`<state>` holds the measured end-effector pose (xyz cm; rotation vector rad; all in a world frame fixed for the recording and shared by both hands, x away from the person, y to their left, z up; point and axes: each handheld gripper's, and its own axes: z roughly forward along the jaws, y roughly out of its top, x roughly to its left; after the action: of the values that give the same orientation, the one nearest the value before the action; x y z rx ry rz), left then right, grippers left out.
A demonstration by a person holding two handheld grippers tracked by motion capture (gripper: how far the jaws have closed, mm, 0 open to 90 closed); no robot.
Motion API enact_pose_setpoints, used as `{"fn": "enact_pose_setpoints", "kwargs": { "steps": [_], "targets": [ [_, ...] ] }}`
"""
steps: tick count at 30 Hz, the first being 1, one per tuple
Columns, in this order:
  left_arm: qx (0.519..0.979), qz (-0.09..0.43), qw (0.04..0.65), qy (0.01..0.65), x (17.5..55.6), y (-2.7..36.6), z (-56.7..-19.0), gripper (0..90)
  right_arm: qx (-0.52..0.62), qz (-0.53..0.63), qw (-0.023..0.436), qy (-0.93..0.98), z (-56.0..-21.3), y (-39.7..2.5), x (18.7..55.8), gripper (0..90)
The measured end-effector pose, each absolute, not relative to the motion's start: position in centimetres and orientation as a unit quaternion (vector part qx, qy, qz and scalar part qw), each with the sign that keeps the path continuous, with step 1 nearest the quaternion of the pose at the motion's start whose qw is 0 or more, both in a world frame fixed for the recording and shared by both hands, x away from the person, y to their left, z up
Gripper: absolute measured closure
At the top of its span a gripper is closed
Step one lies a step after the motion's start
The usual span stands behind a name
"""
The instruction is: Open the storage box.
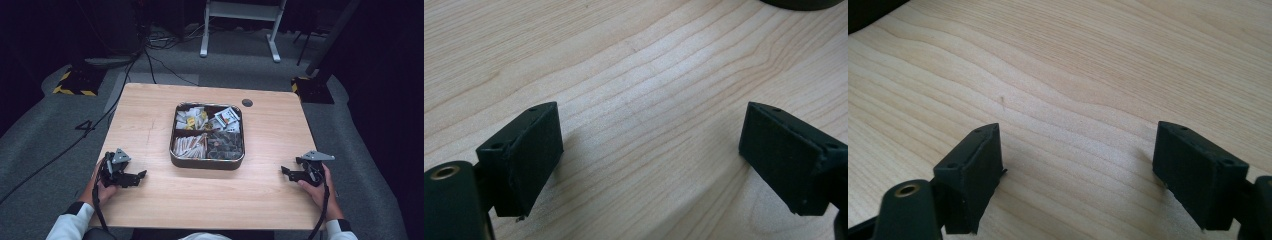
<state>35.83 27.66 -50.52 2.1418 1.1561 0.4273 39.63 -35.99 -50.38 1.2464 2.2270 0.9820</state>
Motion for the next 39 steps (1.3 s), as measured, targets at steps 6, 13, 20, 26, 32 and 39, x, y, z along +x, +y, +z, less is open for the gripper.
{"fn": "enact_pose_setpoints", "kwargs": {
  "steps": [6,13,20,26,32,39],
  "targets": [
    [0.828,0.158,0.333,0.422,35.9,28.1,-50.5,11.1,0.447,0.351,0.202,0.797,-50.4,-36.1,39.6,20.1],
    [0.835,0.153,0.335,0.408,35.9,28.6,-50.5,11.1,0.459,0.340,0.202,0.795,-50.2,-36.1,39.8,20.1],
    [0.838,0.153,0.334,0.404,36.0,28.7,-50.5,11.1,0.453,0.340,0.197,0.800,-50.1,-36.2,40.0,20.2],
    [0.837,0.151,0.335,0.405,36.0,28.7,-50.5,11.1,0.443,0.348,0.188,0.805,-49.6,-36.1,39.9,23.7],
    [0.837,0.151,0.335,0.405,36.0,28.7,-50.5,11.2,0.428,0.360,0.193,0.806,-48.3,-35.3,40.0,24.7],
    [0.837,0.151,0.335,0.405,36.0,28.7,-50.5,11.2,0.412,0.371,0.200,0.808,-46.6,-34.1,40.2,24.6]
  ]
}}
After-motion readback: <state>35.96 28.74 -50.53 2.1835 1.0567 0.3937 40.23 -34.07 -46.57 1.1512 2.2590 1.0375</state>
